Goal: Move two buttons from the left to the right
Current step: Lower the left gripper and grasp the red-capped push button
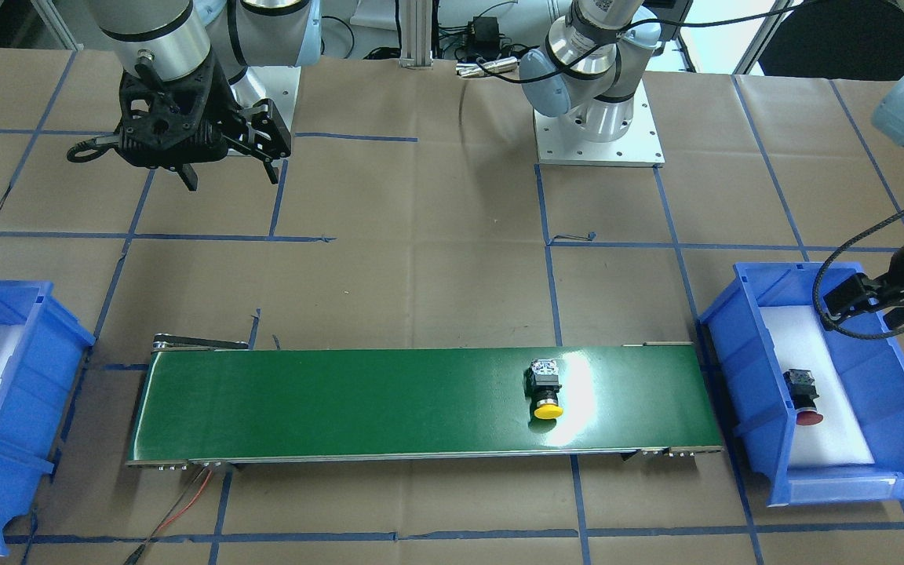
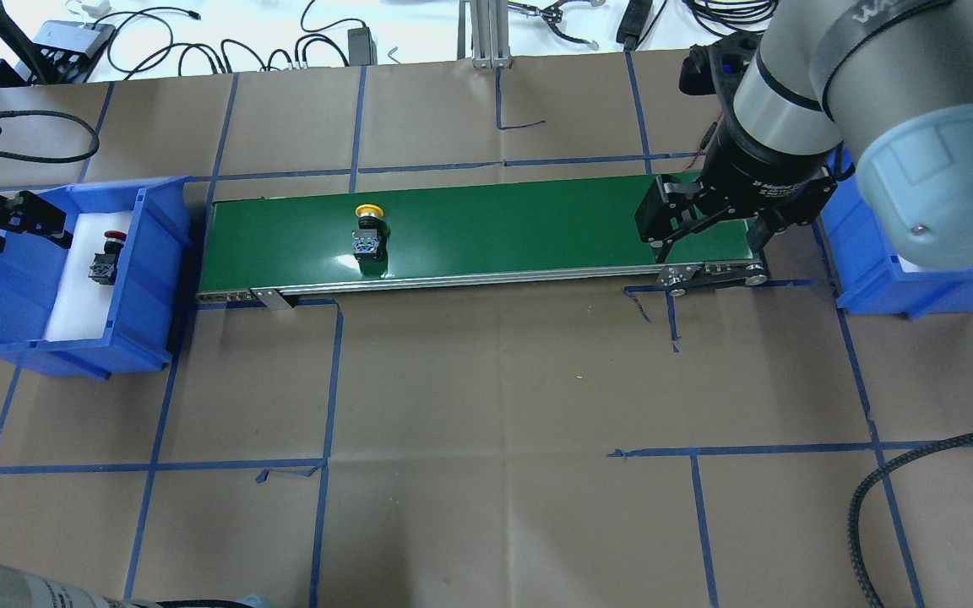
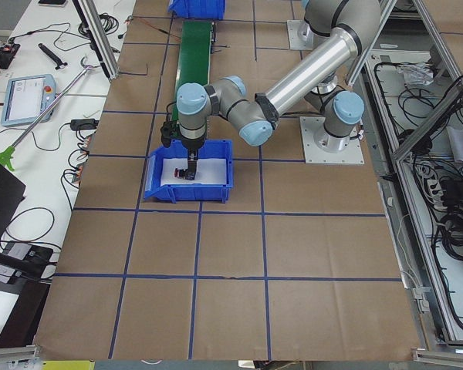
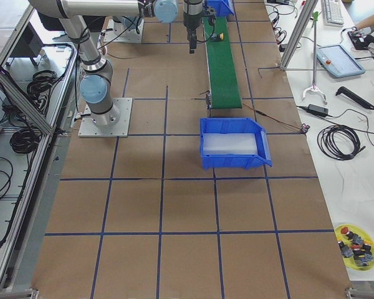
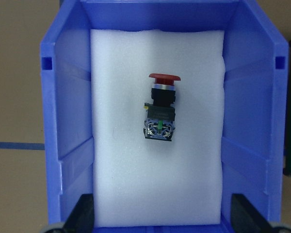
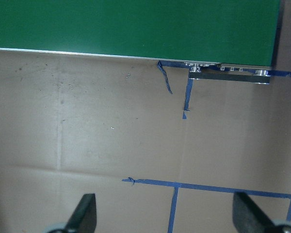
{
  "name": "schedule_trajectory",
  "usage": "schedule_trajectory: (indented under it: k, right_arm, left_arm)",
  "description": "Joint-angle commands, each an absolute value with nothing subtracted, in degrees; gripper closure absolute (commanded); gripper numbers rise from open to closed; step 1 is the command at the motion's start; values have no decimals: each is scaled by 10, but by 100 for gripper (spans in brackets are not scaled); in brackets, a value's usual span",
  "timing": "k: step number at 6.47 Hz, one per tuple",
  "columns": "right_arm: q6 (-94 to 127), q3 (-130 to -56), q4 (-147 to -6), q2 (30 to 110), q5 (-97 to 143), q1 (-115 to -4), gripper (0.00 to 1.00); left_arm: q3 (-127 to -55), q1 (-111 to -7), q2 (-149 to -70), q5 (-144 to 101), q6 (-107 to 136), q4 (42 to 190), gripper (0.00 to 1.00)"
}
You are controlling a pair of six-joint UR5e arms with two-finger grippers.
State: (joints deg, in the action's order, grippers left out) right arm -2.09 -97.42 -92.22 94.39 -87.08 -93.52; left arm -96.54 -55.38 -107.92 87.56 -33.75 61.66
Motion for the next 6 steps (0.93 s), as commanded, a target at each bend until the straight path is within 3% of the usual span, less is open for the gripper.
schedule_trajectory:
  k: [1,6]
  right_arm:
    - [-21,-975,-922,944,-871,-935,0]
    - [-20,-974,-919,944,-871,-935,0]
  left_arm:
    - [-965,-565,-1120,875,-338,573,1]
    - [-965,-577,-1183,860,-339,510,1]
